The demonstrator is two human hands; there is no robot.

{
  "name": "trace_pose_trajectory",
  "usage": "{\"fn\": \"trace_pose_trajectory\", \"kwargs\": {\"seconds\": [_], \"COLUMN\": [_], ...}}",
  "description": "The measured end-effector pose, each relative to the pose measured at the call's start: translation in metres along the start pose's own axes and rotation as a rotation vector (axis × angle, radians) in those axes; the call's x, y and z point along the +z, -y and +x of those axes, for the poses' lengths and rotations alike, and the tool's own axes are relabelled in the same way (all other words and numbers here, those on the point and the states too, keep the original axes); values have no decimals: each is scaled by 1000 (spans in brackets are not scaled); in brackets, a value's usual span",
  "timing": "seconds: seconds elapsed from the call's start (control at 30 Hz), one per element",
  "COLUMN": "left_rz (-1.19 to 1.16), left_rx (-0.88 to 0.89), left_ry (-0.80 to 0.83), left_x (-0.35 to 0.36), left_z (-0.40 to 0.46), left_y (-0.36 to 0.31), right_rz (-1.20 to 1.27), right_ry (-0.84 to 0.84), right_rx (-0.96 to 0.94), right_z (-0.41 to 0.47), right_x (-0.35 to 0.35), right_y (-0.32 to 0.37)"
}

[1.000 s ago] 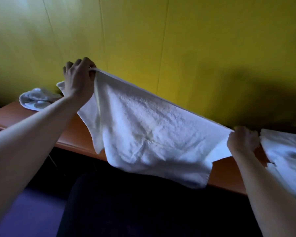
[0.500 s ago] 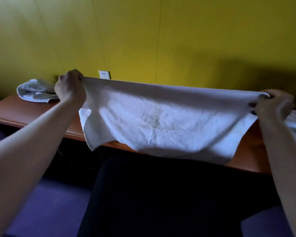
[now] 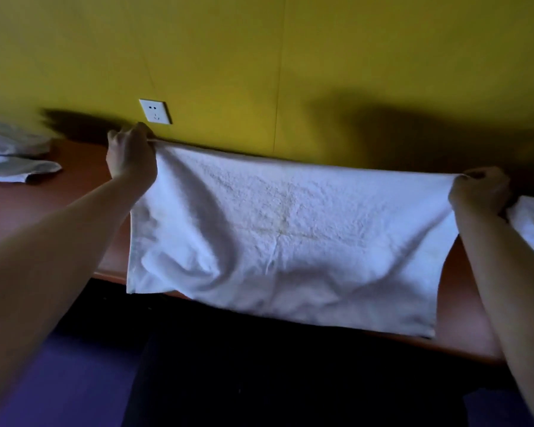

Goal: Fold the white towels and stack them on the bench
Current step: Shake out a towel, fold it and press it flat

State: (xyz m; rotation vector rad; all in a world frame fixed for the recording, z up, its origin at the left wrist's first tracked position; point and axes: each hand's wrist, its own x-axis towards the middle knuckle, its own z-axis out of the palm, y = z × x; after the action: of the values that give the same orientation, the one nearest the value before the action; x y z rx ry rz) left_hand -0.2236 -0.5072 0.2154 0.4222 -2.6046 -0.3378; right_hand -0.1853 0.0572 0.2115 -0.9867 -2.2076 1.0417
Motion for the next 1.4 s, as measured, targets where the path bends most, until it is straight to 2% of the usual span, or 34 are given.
{"fn": "trace_pose_trajectory", "kwargs": {"seconds": [0.27, 0.47, 0.57, 0.67, 0.73, 0.87, 0.93, 1.2, 1.33, 1.4], "left_rz": [21, -106, -79, 0, -64, -38, 29, 57, 36, 54], "left_rx": [34, -52, -36, 69, 146, 274, 305, 362, 300, 259], "left_ry": [194, 171, 185, 231, 267, 440, 483, 473, 378, 412], "left_x": [126, 184, 201, 212, 215, 222, 229, 207, 207, 218], "left_z": [39, 50, 49, 17, -20, -103, -131, -175, -142, -115], "left_y": [-4, -12, -15, -25, -40, -59, -55, -40, -46, -51], "right_rz": [-182, -158, -130, -176, -225, -502, -564, -547, -547, -533], "right_ry": [86, 83, 86, 153, 213, 374, 406, 219, 136, 150], "right_rx": [-72, -169, -241, -321, -413, -622, -662, -646, -636, -689], "right_z": [69, 94, 92, 70, 50, 19, 7, -46, -42, -27], "right_x": [94, 145, 162, 169, 169, 168, 165, 126, 127, 139], "right_y": [-39, -77, -99, -125, -139, -169, -185, -213, -192, -183]}}
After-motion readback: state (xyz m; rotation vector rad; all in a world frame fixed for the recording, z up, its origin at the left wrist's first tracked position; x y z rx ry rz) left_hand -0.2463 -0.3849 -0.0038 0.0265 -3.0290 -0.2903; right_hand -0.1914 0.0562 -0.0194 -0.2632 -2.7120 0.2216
